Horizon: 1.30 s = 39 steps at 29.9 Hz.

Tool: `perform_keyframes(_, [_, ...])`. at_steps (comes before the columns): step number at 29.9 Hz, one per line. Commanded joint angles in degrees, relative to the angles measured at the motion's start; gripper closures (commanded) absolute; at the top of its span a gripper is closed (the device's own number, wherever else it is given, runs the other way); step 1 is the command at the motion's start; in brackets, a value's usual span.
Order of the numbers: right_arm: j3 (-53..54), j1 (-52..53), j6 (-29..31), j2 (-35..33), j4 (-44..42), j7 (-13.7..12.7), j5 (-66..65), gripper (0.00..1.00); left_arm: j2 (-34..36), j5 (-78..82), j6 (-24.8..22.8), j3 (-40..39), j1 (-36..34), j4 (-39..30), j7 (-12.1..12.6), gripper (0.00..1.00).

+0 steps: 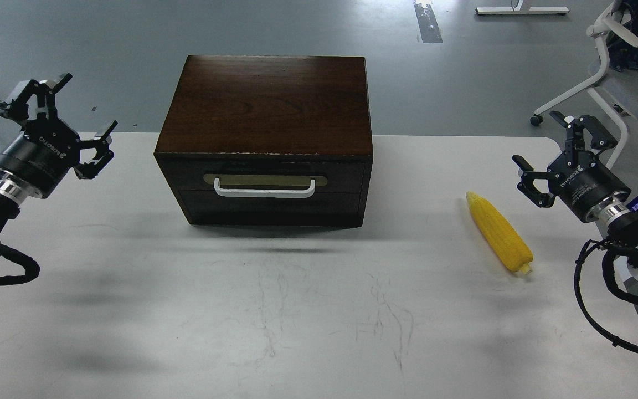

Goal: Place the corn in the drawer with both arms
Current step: 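Move the left gripper toward the white drawer handle of the wooden box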

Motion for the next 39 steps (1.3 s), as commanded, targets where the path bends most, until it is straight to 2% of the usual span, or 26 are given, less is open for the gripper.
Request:
perform_keyframes(1, [0.11, -0.10, -0.07, -0.20, -0.13, 0.00, 0.00, 0.00, -0.67, -0.03, 0.00, 0.01, 0.01, 0.00, 0.00, 0.01])
perform_keyframes(10, [0.11, -0.10, -0.08, -0.21, -0.30, 0.00, 0.00, 0.00, -0.41, -0.20, 0.00, -0.52, -0.34, 0.35, 0.00, 0.01])
perform_keyframes(15, [0.11, -0.01, -0.08, -0.21, -0.39, 0.00, -0.09, 0.00, 1.00, -0.03, 0.00, -0.70, -2.01, 4.39, 0.00, 0.01])
perform_keyframes(21, [0.20, 0.17, -0.08, -0.21, -0.48, 0.00, -0.18, 0.00, 5.03, 4.88, 0.00, -0.78, -7.28, 5.46, 0.00, 0.01])
perform_keyframes(23, [0.20, 0.17, -0.08, -0.21, -0.57, 0.00, -0.27, 0.00, 7.50, 9.09, 0.00, -0.87, -9.74, 3.18, 0.00, 0.02])
perform_keyframes(30, [0.20, 0.34, -0.43, -0.12, -0.57, 0.00, -0.35, 0.00, 13.92, 33.58, 0.00, -2.53, -17.38, -16.04, 0.00, 0.01])
perform_keyframes(33, [0.29, 0.34, -1.04, -0.12, -0.57, 0.00, -0.35, 0.00, 13.31, 48.59, 0.00, -4.91, -18.36, -23.09, 0.00, 0.01])
perform_keyframes(39, [0.64, 0.69, -1.75, -0.12, -0.66, 0.00, -0.35, 0.00, 9.88, 77.34, 0.00, -4.39, -21.52, -33.29, 0.00, 0.01])
